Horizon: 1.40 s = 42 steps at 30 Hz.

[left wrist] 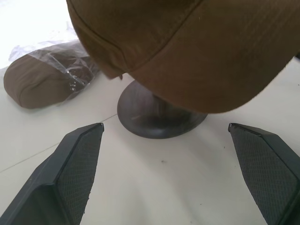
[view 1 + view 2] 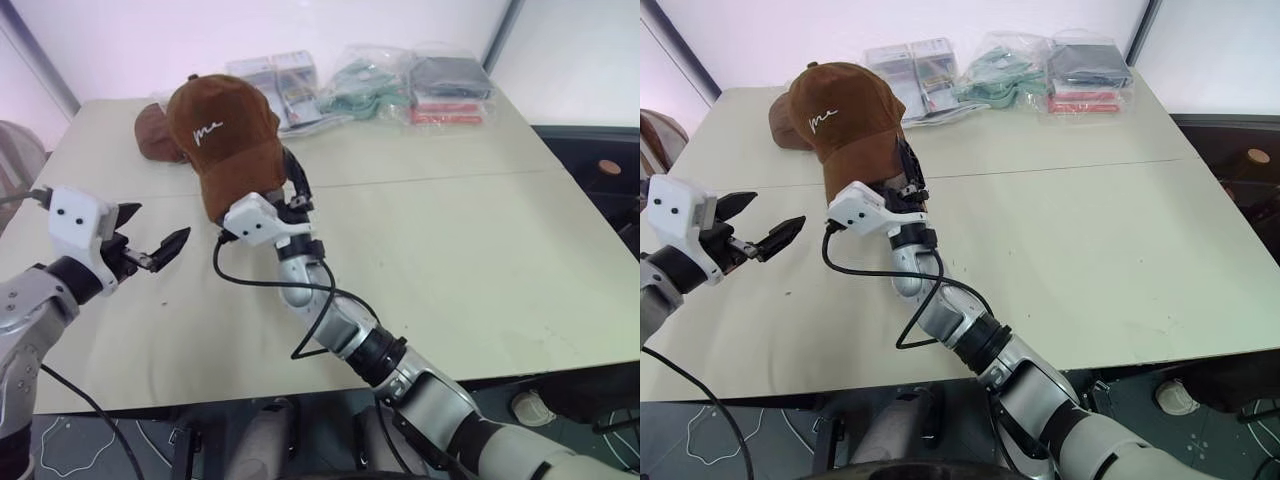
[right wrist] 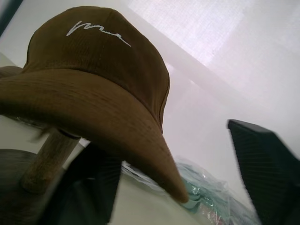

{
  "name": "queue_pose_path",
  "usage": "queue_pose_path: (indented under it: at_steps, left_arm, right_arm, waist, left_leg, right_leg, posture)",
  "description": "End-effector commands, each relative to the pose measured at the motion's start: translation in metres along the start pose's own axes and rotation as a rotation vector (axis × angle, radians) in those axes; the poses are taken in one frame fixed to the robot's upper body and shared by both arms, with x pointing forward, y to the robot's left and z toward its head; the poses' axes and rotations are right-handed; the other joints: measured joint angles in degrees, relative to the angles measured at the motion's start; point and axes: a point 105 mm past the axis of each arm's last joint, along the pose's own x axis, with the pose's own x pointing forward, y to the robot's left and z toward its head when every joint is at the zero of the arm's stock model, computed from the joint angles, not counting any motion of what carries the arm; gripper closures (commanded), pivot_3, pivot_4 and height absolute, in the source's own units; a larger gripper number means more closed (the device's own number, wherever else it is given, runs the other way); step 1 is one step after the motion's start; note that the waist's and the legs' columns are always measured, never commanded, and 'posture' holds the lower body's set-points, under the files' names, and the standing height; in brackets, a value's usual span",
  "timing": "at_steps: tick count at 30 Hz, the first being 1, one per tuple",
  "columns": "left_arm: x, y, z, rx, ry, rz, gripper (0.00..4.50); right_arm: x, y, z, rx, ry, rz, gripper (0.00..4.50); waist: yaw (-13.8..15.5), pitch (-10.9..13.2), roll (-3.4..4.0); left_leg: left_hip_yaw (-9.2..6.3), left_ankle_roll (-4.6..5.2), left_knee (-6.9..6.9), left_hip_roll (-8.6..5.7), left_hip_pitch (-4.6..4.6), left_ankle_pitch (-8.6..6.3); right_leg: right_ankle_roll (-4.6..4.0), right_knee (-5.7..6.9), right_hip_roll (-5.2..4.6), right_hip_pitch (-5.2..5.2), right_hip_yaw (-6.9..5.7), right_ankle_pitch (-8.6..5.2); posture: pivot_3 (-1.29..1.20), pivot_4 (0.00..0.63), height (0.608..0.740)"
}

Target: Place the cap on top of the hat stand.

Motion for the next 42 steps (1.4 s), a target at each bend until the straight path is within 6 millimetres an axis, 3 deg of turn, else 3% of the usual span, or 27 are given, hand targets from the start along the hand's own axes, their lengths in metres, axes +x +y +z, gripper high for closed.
queue_pose_path:
  at_steps: [1,11,17,22,29,34,38,42]
  left_arm:
    - [-0.003,0.003,0.011,0.035,-0.033,0.017,0.0]
    - [-0.001,0.005,0.012,0.042,-0.035,0.014,0.0]
    - [0.0,0.007,0.016,0.049,-0.04,0.01,0.0]
    - [-0.002,0.01,0.021,0.071,-0.038,-0.001,0.0]
    - [-0.004,0.015,0.038,0.102,-0.052,-0.049,0.0]
    - [-0.008,0.022,0.059,0.133,-0.068,-0.114,0.0]
    - [-0.014,0.025,0.075,0.139,-0.08,-0.181,0.0]
    - [-0.022,0.031,0.083,0.149,-0.066,-0.235,0.0]
  right_arm:
    - [-0.004,0.013,0.026,0.098,-0.034,0.02,0.08]
    - [-0.016,0.026,0.014,-0.095,-0.161,0.209,0.08]
    - [-0.017,0.015,-0.009,-0.183,-0.184,0.299,0.08]
    - [-0.013,-0.01,-0.038,-0.219,-0.157,0.374,0.08]
    - [-0.014,-0.055,-0.064,-0.066,-0.033,0.539,0.08]
    - [-0.016,-0.085,-0.057,0.069,0.018,0.732,0.08]
    - [-0.008,-0.119,-0.046,0.271,0.054,0.775,0.08]
    - [-0.02,-0.146,-0.028,0.559,0.082,1.019,0.08]
  waist:
    - [0.0,0.0,0.0]
    - [0.1,0.0,0.0]
    - [0.1,0.0,-0.03]
    - [0.2,0.0,-0.06]
    - [0.2,0.1,-0.1]
    - [0.2,0.1,-0.12]
    - [0.2,0.1,-0.11]
    - [0.3,0.2,-0.09]
  left_leg:
    - [0.0,0.0,0.0,0.0,0.0,0.0]
    - [0.0,0.0,0.0,0.0,0.0,0.0]
    - [-0.01,0.0,0.01,0.0,0.0,0.0]
    - [0.0,0.02,0.01,0.0,0.01,-0.01]
    - [-0.01,0.14,0.01,0.03,0.01,-0.08]
    - [-0.01,0.19,0.03,0.07,0.01,-0.1]
    - [-0.02,0.21,0.03,0.12,0.01,-0.11]
    - [-0.02,0.26,0.02,0.14,0.0,-0.15]
  right_leg:
    - [0.0,0.0,0.0,0.0,0.0,0.0]
    - [0.0,0.0,0.02,0.0,-0.01,0.0]
    - [0.0,0.0,0.02,0.02,-0.02,0.0]
    - [0.0,-0.01,0.0,0.05,-0.02,0.0]
    - [0.0,-0.02,0.0,0.08,-0.02,0.0]
    - [0.0,-0.1,-0.01,0.18,-0.04,0.0]
    - [-0.03,-0.12,-0.02,0.23,-0.04,0.02]
    - [-0.05,-0.23,-0.04,0.26,-0.06,0.02]
  posture:
    - [0.0,0.15,0.74]
    - [0.0,0.15,0.74]
    - [0.0,0.15,0.74]
    - [0.0,0.15,0.74]
    - [0.0,0.15,0.74]
    - [0.0,0.15,0.74]
    - [0.0,0.15,0.74]
    - [0.0,0.15,0.74]
